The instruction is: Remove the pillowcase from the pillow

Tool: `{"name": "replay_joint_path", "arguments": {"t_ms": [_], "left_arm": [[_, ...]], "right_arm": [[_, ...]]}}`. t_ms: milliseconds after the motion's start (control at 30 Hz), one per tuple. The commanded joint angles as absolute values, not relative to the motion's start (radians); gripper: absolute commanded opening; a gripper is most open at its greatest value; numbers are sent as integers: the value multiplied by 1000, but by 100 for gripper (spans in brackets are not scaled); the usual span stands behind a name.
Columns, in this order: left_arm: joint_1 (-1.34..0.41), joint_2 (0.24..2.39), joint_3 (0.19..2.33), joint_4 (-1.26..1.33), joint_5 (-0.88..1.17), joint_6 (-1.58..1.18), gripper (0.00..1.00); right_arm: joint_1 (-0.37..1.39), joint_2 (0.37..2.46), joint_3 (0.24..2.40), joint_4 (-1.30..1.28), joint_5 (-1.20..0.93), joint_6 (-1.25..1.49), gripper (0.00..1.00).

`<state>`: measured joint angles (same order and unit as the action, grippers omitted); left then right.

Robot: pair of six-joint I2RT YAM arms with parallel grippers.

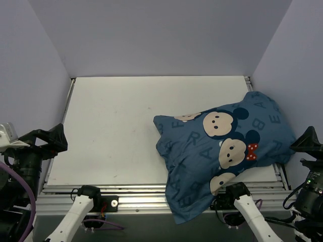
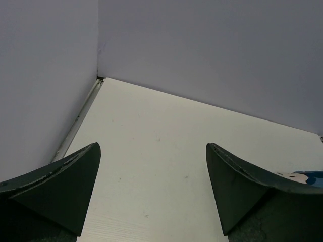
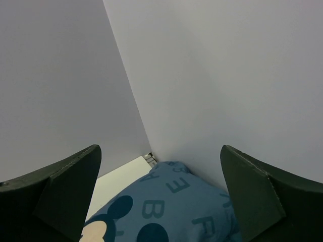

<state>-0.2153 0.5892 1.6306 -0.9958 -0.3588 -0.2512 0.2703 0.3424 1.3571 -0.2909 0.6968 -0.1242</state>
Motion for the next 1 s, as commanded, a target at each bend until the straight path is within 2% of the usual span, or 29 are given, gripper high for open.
{"name": "replay_joint_path", "arguments": {"t_ms": [0, 267, 533, 600, 733, 967], "left_arm": [[-222, 601, 1597, -971, -272, -281, 94], [-221, 701, 1451, -943, -34, -366, 94], [-233, 952, 1197, -684, 406, -563, 94], [-256, 1044, 1125, -564, 436, -642, 94], [-407, 1164, 1039, -321, 407, -756, 94], [-580, 1475, 1063, -19, 324, -874, 94]], "right_arm": [[279, 341, 1332, -233, 667, -115, 100], [281, 380, 1250, -291, 575, 35, 100], [281, 429, 1099, -310, 361, 240, 100], [281, 455, 1072, -307, 281, 270, 100], [281, 497, 1022, -299, 175, 316, 100], [281, 522, 966, -284, 89, 330, 100]]}}
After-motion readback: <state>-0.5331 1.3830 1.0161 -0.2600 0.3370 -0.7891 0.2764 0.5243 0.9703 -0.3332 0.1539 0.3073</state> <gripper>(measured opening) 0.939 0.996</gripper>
